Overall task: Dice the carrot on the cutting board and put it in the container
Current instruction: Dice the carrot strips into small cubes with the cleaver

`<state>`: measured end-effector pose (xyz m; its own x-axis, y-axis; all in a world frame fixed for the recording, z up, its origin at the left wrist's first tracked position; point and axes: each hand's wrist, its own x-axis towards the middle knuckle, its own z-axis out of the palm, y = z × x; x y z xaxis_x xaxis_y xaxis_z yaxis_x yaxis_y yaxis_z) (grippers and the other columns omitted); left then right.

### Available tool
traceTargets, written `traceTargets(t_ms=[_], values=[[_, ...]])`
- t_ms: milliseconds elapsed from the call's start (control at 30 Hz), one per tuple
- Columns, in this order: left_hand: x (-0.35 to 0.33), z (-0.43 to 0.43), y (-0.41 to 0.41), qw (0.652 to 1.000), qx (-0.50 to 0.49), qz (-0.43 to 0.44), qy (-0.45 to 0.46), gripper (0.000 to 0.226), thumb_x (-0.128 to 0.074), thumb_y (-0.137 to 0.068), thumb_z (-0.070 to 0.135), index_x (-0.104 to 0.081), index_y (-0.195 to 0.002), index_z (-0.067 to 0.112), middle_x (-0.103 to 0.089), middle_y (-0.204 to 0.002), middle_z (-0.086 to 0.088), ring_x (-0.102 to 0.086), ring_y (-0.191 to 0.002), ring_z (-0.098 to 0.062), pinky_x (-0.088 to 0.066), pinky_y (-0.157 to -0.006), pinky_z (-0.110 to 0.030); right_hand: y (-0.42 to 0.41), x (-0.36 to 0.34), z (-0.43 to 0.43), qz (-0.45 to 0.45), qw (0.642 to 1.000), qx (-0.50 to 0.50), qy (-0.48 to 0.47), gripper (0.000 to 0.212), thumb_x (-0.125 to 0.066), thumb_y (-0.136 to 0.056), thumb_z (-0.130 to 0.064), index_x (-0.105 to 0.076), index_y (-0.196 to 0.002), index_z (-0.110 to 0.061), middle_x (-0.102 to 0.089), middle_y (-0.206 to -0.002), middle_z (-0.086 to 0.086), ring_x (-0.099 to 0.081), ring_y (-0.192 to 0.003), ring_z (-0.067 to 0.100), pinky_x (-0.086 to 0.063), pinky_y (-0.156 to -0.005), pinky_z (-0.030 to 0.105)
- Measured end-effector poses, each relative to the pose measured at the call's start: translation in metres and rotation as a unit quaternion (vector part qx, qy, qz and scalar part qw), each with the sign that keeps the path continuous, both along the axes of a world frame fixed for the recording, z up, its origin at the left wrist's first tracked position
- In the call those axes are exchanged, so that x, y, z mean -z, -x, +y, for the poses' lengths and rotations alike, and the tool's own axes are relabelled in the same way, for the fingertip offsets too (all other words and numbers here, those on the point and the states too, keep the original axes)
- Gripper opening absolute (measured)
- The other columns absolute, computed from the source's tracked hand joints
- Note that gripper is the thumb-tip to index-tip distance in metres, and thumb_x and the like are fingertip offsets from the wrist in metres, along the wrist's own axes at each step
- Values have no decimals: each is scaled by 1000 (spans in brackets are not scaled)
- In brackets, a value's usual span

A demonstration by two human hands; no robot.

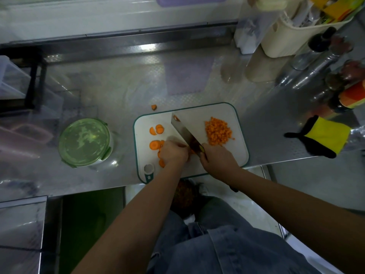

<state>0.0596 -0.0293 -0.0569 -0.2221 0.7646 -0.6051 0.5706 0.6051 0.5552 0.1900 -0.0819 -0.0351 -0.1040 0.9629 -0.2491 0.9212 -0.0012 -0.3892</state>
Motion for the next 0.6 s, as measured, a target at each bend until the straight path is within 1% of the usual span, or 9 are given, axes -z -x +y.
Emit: traceTargets(t_ms=[100,200,333,433,500,600], values=[[0,1,0,1000,-2,3,4,21,-75,-74,37,-77,-78,16,-72,-74,-5,-68,-73,-20,-54,-66,-27,5,6,4,-10,1000,-5,7,18,-43,-96,-22,-51,-97,-7,-60,-79,15,-57,-70,33,-35,-53,34],[1,1,0,1000,0,9,4,21,-75,-73,37,-77,-78,16,-72,-74,-5,-68,-73,-20,-53,-63,-25,9,11,7,-15,1000,-5,3,20,-42,-96,-22,-52,-100,-6,-61,-83,16,-60,-73,35,-37,-53,34],[1,2,0,1000,8,12,5,23,-72,-76,37,-76,-83,16,-73,-78,-5,-67,-75,-20,-51,-63,-25,7,12,4,-36,999,1,-3,21,-42,-97,-26,-51,-102,-8,-63,-86,16,-60,-75,34,-35,-55,32],[0,1,0,999,22,25,3,22,-72,-76,37,-77,-83,17,-72,-78,-5,-66,-73,-19,-46,-57,-22,1,13,4,-10,1000,15,-19,22,-44,-96,-28,-48,-106,-9,-63,-83,14,-60,-71,32,-36,-53,32],[-1,1,0,999,35,37,-1,21,-71,-76,37,-77,-83,18,-72,-78,-4,-66,-74,-21,-47,-60,-23,-2,13,4,4,999,17,-26,25,-46,-95,-29,-45,-112,-11,-63,-82,13,-61,-71,33,-38,-53,33],[-1,-1,1,999,40,33,-4,19,-72,-77,36,-77,-83,19,-73,-78,-4,-67,-76,-21,-54,-67,-27,0,13,2,-2,999,20,-35,29,-47,-95,-30,-43,-119,-14,-64,-83,11,-62,-72,32,-43,-55,34]])
